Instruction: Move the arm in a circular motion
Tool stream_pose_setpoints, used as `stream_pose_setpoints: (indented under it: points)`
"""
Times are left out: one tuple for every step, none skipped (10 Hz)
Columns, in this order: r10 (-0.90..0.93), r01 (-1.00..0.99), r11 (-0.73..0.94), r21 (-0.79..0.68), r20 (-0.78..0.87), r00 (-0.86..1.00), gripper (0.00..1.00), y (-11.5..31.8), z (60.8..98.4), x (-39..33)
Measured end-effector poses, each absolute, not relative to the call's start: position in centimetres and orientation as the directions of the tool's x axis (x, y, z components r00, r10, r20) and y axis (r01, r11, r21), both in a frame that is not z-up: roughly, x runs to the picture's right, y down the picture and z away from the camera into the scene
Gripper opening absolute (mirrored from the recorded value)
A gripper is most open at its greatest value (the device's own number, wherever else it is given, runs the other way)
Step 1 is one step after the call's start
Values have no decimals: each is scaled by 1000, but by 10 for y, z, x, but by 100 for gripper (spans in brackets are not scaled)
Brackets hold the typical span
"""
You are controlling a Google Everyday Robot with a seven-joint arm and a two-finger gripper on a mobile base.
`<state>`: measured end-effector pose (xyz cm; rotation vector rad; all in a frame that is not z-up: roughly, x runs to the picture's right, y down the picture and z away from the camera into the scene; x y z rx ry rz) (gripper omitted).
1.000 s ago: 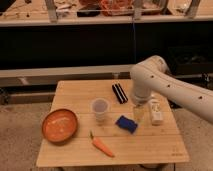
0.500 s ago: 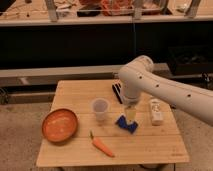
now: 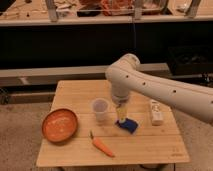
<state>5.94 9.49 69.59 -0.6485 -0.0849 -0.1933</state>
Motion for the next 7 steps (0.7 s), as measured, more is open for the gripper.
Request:
stream_pose_setpoints:
  points:
    - [-162, 215, 777, -592, 143, 976, 80, 90, 697, 52]
    - [-173, 228, 777, -587, 149, 974, 80, 84, 700, 43]
    - [-189, 250, 772, -584, 164, 968, 80, 76, 703, 28]
    - [-200, 262, 770, -582, 171, 965, 80, 71, 706, 19]
    - [-208, 270, 767, -582, 173, 963, 80, 68, 707, 17]
    - [-215, 278, 766, -580, 176, 961, 80, 64, 709, 16]
    - [-223, 286, 767, -574, 180, 958, 80, 60, 711, 15]
